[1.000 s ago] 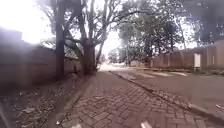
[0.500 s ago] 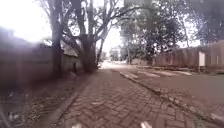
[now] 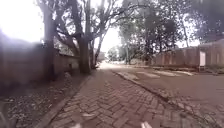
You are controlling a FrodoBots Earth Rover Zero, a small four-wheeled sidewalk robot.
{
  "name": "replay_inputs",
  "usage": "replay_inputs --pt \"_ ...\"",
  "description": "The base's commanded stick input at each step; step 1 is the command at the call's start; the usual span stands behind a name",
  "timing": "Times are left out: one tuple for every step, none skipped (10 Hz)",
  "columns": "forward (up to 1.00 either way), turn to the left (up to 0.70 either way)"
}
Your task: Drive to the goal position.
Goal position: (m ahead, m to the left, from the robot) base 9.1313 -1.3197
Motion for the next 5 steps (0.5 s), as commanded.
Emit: replay_inputs --pt "0.7 0.04" --pt "0.7 0.04" --pt "0.7 0.04" --pt "0.7 0.11" --pt "0.7 0.06"
